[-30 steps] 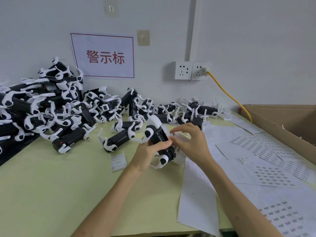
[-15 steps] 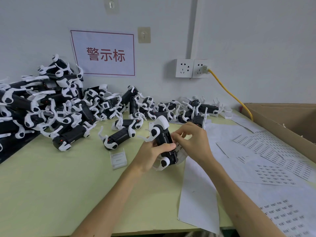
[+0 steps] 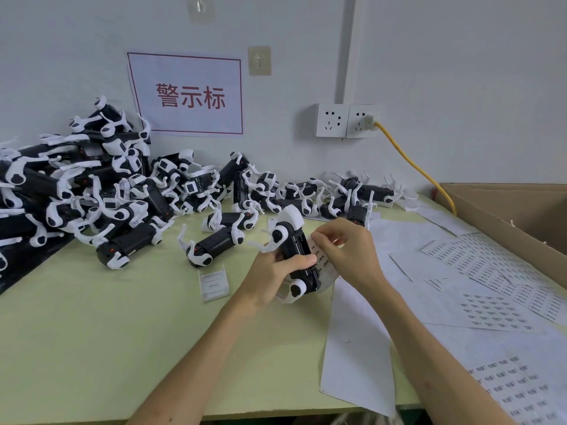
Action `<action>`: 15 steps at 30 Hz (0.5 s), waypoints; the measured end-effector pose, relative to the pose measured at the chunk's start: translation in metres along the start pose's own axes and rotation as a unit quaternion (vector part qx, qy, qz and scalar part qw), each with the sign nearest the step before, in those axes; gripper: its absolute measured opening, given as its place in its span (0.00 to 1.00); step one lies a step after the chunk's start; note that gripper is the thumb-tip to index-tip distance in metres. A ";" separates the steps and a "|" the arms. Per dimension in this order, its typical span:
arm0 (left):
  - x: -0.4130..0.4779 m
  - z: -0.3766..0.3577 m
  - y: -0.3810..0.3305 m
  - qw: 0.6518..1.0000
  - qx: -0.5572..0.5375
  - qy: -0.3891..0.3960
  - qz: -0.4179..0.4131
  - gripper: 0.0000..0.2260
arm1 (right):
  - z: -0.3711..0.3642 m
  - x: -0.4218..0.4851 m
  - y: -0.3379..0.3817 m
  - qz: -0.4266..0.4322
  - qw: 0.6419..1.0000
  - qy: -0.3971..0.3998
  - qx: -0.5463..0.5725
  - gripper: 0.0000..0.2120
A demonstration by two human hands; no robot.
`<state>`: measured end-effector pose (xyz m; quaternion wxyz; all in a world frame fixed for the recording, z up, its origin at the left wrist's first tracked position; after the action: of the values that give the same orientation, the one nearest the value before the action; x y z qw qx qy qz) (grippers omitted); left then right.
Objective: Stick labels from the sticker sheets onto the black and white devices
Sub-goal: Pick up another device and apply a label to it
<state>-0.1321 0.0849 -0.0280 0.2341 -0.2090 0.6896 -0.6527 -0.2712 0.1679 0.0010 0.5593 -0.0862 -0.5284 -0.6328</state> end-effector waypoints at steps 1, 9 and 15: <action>-0.001 0.000 -0.001 1.000 -0.001 0.000 -0.003 0.12 | 0.000 0.000 0.001 0.002 1.000 0.002 0.007 0.05; -0.001 0.001 -0.003 1.000 0.010 -0.002 -0.015 0.18 | -0.003 -0.001 0.001 0.004 0.999 0.018 0.030 0.05; 0.000 0.001 -0.001 1.000 -0.003 -0.008 -0.006 0.17 | -0.004 0.000 -0.001 -0.005 1.000 0.021 0.022 0.04</action>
<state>-0.1318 0.0836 -0.0270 0.2346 -0.2191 0.6887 -0.6502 -0.2698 0.1651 -0.0011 0.5687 -0.0580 -0.5312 -0.6253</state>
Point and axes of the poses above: each hand's wrist, its own x-axis towards the middle knuckle, its own z-axis out of the back of the hand, y = z × x, the point moved 6 cm from there along x, towards the middle knuckle, and after that the axes turned 12 degrees about z, right-handed, at the moved point
